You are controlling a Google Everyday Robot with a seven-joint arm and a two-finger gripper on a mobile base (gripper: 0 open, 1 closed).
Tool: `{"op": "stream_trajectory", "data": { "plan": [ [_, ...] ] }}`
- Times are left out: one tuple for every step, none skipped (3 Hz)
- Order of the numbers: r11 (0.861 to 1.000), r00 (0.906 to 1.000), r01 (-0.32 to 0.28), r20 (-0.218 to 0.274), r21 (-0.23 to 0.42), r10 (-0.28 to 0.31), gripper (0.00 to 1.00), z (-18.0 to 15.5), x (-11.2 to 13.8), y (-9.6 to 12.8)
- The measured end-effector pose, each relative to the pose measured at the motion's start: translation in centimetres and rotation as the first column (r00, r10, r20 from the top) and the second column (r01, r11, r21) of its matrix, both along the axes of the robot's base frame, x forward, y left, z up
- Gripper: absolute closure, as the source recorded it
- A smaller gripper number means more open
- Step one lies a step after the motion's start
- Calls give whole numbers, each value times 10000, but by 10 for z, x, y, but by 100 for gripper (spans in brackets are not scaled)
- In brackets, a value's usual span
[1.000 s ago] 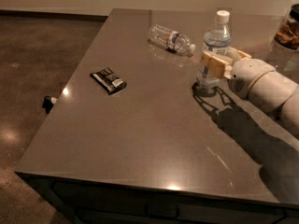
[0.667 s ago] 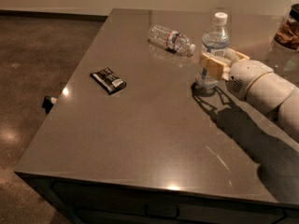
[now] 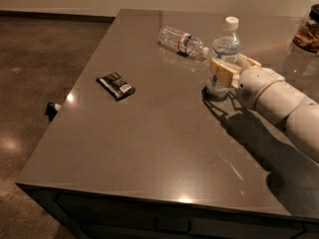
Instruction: Place blue plastic bottle upright
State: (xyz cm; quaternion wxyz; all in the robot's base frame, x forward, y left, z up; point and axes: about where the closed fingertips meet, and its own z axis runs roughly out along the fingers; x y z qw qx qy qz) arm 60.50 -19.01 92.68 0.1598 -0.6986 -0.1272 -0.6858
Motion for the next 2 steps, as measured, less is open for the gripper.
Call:
{"op": "stream_trajectory", "data": {
  "plan": [
    [9999, 9999, 114, 43, -61, -114, 35, -4, 3, 1],
    [9999, 9999, 96, 51, -60, -96, 12, -3, 3, 2]
  ]
}}
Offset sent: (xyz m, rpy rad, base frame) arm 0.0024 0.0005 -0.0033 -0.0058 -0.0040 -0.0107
